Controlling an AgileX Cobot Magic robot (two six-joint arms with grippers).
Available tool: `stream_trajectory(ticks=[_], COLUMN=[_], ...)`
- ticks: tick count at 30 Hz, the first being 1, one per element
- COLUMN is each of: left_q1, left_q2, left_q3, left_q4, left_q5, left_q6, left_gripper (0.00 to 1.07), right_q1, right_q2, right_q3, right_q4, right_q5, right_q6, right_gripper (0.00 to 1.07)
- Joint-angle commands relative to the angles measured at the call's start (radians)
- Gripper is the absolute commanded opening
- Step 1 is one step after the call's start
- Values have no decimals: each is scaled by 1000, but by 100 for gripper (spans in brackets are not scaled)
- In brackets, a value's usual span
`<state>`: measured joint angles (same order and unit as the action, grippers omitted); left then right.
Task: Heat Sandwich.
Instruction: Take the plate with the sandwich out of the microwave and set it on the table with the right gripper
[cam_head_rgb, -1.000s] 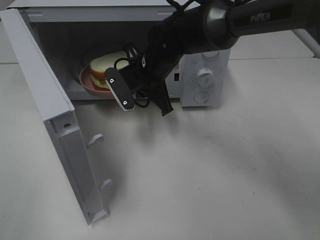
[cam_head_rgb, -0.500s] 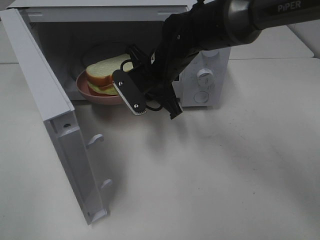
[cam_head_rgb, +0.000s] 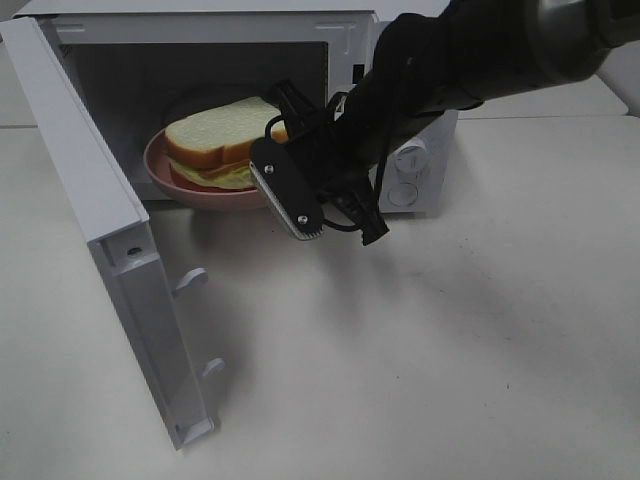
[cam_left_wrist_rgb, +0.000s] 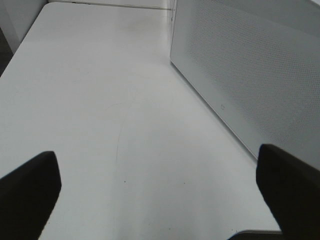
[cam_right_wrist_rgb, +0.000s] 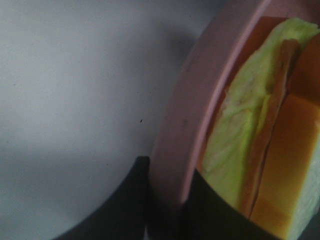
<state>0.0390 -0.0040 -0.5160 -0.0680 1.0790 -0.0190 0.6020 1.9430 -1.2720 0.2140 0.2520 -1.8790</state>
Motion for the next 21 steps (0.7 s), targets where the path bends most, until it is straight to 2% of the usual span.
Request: stream_trajectory(ticks=[1, 5, 21], left_q1=[-2, -2, -2], left_q2=[-5, -5, -5], left_q3=[1, 1, 1], left_q4=[1, 1, 1], left_q5=[-6, -6, -6], left_q6=[1, 1, 1], left_gripper=[100, 100, 100], right_q1=[-17, -17, -14], right_q2=[-36, -115, -291], right_q3=[20, 117, 324], right_q4=[18, 39, 59], right_q5=[-52, -104, -169], right_q6=[-6, -40, -31], right_gripper=[0, 0, 0])
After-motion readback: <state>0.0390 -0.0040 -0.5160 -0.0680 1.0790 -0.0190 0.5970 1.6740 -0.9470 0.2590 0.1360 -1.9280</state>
